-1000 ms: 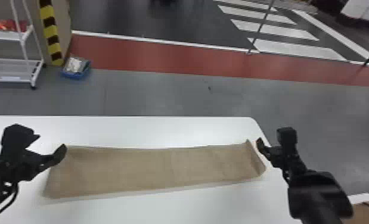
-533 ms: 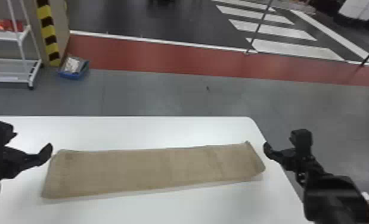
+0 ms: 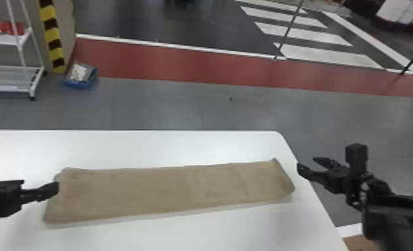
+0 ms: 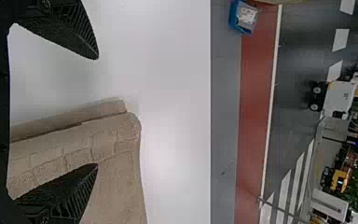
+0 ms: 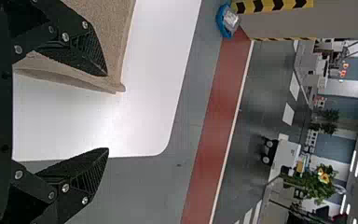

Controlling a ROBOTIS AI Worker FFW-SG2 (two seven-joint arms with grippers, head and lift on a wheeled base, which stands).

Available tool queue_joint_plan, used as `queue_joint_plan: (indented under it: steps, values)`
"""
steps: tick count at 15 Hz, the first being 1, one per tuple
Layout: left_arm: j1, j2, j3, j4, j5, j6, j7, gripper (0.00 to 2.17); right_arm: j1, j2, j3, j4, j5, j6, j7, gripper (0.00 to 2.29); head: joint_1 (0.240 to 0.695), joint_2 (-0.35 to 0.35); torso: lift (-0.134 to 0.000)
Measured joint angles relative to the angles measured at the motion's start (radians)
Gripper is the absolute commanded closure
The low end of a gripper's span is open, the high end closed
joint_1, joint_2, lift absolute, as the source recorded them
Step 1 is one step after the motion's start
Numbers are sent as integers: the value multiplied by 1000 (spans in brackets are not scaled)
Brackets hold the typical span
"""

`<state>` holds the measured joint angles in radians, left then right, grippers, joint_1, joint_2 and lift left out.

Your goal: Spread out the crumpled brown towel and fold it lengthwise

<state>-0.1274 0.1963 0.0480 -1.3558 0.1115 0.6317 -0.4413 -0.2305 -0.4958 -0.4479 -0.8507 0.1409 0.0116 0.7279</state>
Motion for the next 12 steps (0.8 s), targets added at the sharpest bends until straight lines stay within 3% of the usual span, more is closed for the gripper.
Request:
queue_joint_plan:
  steps: [4, 7, 10, 12]
  values:
    - [-13, -8, -6, -3, 14, 95, 9, 66, -75, -55, 5, 123, -10, 27, 136, 181, 695, -337, 0]
    - [-16, -11, -13, -3, 14, 101, 14, 66, -145, -109, 9, 246, -40, 67, 170, 36, 695, -350, 0]
    - [-20, -11, -25, -3, 14, 101, 23, 66, -166, -112, 21, 268, -44, 139, 148, 16, 695, -350, 0]
    - [-20, -11, -32, -3, 14, 101, 31, 66, -168, -97, 58, 269, -43, 169, 72, 6, 695, -350, 0]
